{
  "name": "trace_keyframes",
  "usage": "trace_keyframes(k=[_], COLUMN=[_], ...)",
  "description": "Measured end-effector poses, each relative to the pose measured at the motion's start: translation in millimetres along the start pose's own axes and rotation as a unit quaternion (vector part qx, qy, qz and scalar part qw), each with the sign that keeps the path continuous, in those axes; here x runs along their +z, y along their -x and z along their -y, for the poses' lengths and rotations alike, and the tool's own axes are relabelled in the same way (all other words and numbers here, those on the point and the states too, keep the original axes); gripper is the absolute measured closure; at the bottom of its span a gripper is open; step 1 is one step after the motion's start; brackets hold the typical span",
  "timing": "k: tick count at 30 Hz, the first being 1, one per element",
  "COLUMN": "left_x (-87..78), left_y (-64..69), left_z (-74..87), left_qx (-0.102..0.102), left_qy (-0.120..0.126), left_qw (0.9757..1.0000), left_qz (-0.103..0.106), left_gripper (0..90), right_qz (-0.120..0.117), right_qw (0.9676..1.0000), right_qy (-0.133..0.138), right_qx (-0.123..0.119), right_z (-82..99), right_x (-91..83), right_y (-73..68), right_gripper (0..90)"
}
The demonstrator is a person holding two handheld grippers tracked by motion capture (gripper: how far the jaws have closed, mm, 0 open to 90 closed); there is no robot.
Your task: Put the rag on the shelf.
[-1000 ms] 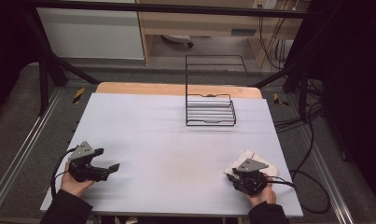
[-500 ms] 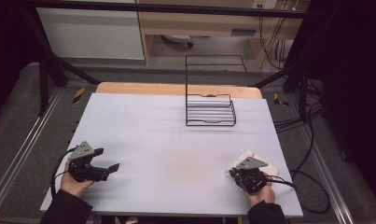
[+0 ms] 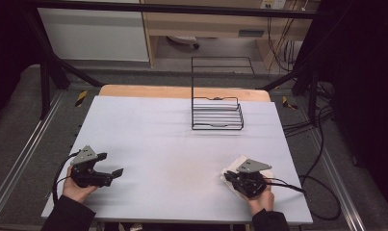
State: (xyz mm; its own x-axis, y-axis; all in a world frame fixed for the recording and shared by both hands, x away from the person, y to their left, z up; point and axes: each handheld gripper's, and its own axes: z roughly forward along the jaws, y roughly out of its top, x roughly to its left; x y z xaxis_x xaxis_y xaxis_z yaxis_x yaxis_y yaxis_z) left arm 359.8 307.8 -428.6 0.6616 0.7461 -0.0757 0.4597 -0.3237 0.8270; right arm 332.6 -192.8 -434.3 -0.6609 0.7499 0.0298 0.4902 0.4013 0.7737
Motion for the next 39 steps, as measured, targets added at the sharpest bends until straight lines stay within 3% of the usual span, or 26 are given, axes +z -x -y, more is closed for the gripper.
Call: trace_keyframes(k=[3,4,8,10,12,15,16,17,19,20,21,22,28,29,32,35,39], left_x=[-0.1,-0.2,-0.3,-0.3,-0.2,-0.5,-0.4,0.0,0.7,0.9,1.1,1.2,1.0,1.0,0.8,0.8,1.0], left_y=[0.1,0.1,0.1,0.1,0.0,-0.2,-0.3,-0.1,-0.2,-0.2,0.0,0.1,-0.4,-0.5,-0.4,-0.4,0.1], left_z=[0.0,0.0,0.1,0.1,0.1,0.1,0.1,0.2,0.2,0.2,0.2,0.1,0.4,0.4,0.4,0.3,0.1], left_qx=[0.0,0.0,0.0,0.0,0.0,0.0,0.0,0.0,0.001,0.002,0.002,0.003,0.002,0.002,0.002,0.002,0.004], left_qy=[0.0,0.0,0.0,0.0,0.0,-0.001,-0.001,-0.001,-0.002,-0.004,-0.005,-0.006,-0.005,-0.005,-0.005,-0.005,-0.006], left_qw=[1.0,1.0,1.0,1.0,1.0,1.0,1.0,1.0,1.0,1.0,1.0,1.0,1.0,1.0,1.0,1.0,1.0], left_qz=[0.0,0.0,0.0,0.0,0.0,0.0,0.0,-0.001,0.0,-0.001,-0.001,-0.001,-0.001,-0.001,-0.001,-0.001,-0.001], left_gripper=[5.6,5.6,5.7,5.6,5.6,5.7,5.6,5.6,5.6,5.7,5.7,5.6,5.6,5.6,5.6,5.7,5.7], right_qz=[-0.015,-0.029,-0.038,-0.048,-0.044,-0.03,-0.012,-0.012,-0.001,0.013,0.013,0.021,0.034,0.038,0.039,0.039,0.022], right_qw=[0.9999,0.9995,0.999,0.9987,0.9989,0.999,0.9989,0.9989,0.9983,0.9982,0.9982,0.9986,0.9981,0.9978,0.9971,0.997,0.9971], right_qy=[0.001,-0.003,-0.015,-0.004,0.014,0.033,0.045,0.045,0.05,0.045,0.045,0.029,0.006,-0.007,-0.018,-0.036,-0.041], right_qx=[-0.007,-0.014,-0.017,-0.014,-0.012,-0.005,0.01,0.01,0.029,0.038,0.038,0.038,0.051,0.054,0.063,0.057,0.06], right_z=[-4.8,-6.9,-5.7,-7.2,-9.9,-12.5,-13.9,-13.9,-13.5,-13.4,-13.4,-14.6,-19.0,-19.9,-19.3,-17.1,-16.3], right_x=[6.5,13.0,18.6,16.0,10.5,3.0,-4.0,-4.0,-8.1,-6.9,-6.9,-1.1,19.4,26.6,32.6,37.6,39.4], right_y=[-7.3,-13.0,-15.1,-13.3,-9.6,-0.9,11.0,11.0,24.0,35.3,35.3,45.5,63.9,69.2,72.9,74.9,73.9], right_gripper=[84.3,84.2,82.5,73.9,61.6,54.9,48.1,48.1,45.0,45.4,45.4,46.7,48.6,49.9,50.8,55.1,64.3])
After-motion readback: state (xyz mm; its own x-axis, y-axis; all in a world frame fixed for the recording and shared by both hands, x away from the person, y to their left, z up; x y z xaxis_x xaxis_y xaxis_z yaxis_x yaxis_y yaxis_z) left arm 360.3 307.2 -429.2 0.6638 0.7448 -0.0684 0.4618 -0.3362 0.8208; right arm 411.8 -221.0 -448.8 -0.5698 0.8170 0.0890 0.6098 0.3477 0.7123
